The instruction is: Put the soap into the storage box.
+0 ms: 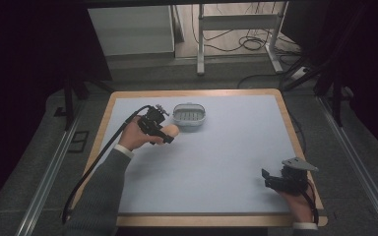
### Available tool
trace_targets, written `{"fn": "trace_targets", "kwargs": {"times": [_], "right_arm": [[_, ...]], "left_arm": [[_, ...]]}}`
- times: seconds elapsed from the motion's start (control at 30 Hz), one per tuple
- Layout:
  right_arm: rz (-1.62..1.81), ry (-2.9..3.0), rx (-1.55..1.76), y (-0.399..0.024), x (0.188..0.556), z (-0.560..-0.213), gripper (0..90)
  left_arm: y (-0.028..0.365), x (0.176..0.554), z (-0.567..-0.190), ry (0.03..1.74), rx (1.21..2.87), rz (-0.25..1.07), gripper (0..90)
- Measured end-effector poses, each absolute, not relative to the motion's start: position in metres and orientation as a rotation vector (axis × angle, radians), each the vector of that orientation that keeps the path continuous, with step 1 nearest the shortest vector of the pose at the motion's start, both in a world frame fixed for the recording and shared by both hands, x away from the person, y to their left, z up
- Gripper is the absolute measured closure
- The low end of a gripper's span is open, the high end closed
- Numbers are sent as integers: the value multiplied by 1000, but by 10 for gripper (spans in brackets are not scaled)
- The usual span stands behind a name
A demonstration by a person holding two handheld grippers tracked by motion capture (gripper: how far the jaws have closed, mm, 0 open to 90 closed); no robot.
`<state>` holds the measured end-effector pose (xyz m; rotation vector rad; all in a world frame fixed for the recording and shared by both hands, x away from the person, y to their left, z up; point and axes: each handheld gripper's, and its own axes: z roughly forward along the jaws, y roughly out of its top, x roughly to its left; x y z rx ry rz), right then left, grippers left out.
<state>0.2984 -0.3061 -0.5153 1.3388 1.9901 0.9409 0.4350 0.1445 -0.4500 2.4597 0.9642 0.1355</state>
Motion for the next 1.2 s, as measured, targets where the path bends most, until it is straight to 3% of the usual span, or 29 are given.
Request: {"fn": "trace_targets", "kwargs": {"times": [1.2], "right_arm": [[933,1978,1335,-306,299,-516,85]], "left_arm": [[127,475,-445,979,2477,142,324]]}}
